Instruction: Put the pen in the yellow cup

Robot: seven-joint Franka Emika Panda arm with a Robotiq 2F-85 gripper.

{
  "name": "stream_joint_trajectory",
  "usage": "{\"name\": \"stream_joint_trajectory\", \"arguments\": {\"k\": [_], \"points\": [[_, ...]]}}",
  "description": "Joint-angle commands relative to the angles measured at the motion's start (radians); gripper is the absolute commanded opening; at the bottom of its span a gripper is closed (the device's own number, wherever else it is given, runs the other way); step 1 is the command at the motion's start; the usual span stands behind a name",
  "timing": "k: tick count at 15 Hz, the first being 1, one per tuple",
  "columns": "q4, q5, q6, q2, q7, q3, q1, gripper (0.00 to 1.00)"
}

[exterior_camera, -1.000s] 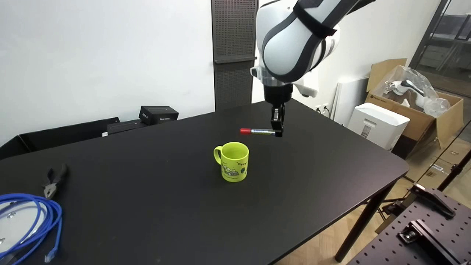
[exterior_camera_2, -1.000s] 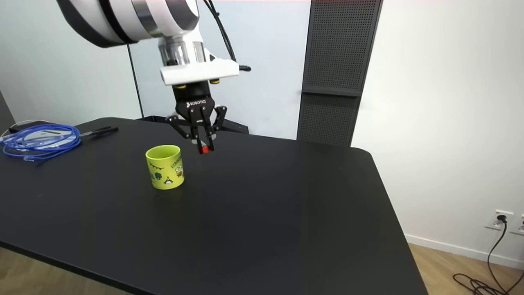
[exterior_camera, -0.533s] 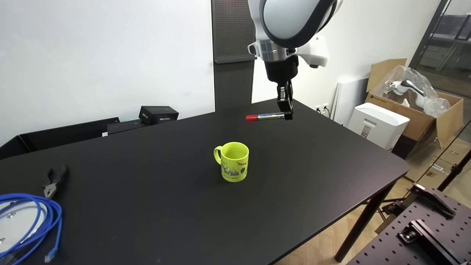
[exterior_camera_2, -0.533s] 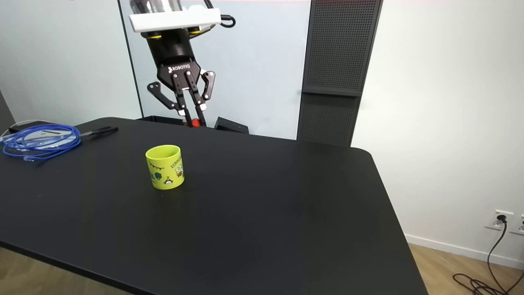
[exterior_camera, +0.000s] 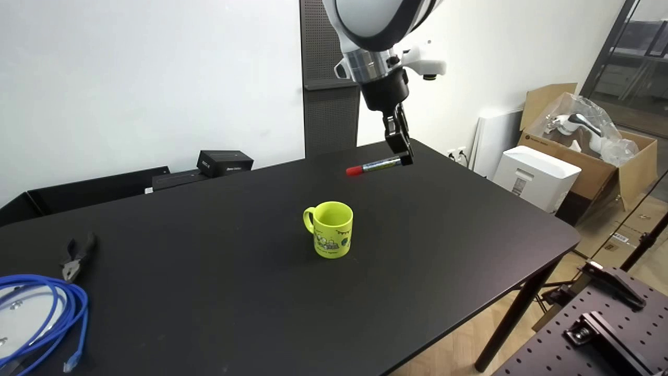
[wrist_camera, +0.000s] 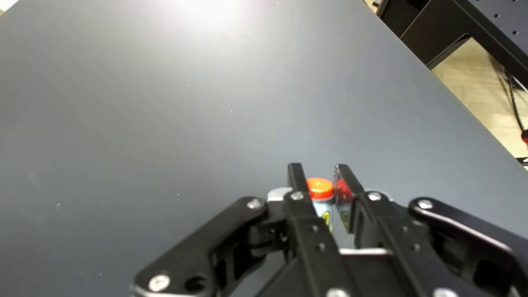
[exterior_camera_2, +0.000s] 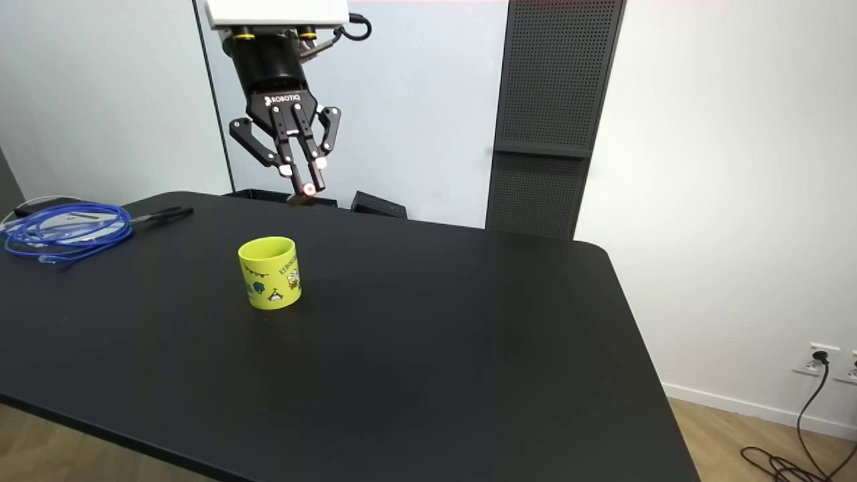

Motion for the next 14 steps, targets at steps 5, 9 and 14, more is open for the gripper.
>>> {"name": "stream_joint_trajectory", "arguments": {"k": [5, 9, 14], "points": [[0.249, -0.013, -0.114, 0.245, -0.076, 0.024, 0.021, 0.06], [0.335, -0.017, -0.153, 0.329, -0.112, 0.038, 0.033, 0.06], [0.408, -0.025, -0.208, 0.393, -0.134, 0.048, 0.054, 0.06]]}}
